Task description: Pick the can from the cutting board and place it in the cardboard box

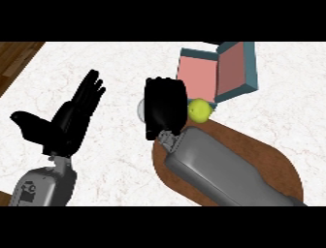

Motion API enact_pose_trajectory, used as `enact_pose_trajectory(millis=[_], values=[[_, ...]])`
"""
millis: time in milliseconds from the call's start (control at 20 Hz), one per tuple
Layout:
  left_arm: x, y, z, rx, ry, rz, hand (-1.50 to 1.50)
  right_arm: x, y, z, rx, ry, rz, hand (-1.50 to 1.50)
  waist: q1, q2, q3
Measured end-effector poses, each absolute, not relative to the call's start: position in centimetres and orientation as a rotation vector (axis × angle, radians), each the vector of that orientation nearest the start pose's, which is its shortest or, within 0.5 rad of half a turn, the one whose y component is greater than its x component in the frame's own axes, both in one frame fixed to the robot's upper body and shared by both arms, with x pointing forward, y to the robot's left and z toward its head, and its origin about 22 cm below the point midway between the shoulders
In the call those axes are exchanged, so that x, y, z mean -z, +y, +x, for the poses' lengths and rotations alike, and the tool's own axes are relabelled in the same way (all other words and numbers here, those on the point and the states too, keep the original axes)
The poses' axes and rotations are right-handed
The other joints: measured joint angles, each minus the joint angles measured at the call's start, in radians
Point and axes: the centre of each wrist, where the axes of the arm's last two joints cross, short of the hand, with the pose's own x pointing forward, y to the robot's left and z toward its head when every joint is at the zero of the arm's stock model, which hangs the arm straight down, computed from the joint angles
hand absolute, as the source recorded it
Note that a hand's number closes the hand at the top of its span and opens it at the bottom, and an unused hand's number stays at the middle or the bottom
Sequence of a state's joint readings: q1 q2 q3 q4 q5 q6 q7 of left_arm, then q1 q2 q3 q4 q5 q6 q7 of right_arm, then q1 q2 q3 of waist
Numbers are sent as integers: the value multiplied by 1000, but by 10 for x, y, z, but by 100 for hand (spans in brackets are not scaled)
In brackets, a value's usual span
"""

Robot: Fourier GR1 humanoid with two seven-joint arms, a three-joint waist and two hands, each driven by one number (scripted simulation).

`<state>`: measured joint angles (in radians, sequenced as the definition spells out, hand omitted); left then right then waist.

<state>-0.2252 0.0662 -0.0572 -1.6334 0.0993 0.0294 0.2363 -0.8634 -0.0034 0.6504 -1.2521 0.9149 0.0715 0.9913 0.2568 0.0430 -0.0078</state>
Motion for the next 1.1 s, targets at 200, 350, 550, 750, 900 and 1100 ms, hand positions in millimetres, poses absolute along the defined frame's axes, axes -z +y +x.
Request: enact_pose_trajectory(millis=[200,350,550,750,900,1100], values=[[-72,197,289,105,-1590,-130,0,-159,22,320,-1038,-1378,-1140,150,10,-2,0],[-72,196,291,107,-1586,-127,0,-183,29,330,-946,-1432,-1188,150,8,-4,0],[-72,195,293,104,-1579,-121,0,-209,36,341,-831,-1477,-1271,150,-5,-10,0],[-71,197,295,91,-1576,-106,0,-230,42,351,-736,-1495,-1354,150,-22,-11,-1],[-71,198,296,81,-1577,-98,0,-242,43,361,-673,-1479,-1388,150,-32,-12,-1],[-70,201,296,68,-1581,-82,0,-252,43,372,-618,-1443,-1410,150,-47,-12,-1]])
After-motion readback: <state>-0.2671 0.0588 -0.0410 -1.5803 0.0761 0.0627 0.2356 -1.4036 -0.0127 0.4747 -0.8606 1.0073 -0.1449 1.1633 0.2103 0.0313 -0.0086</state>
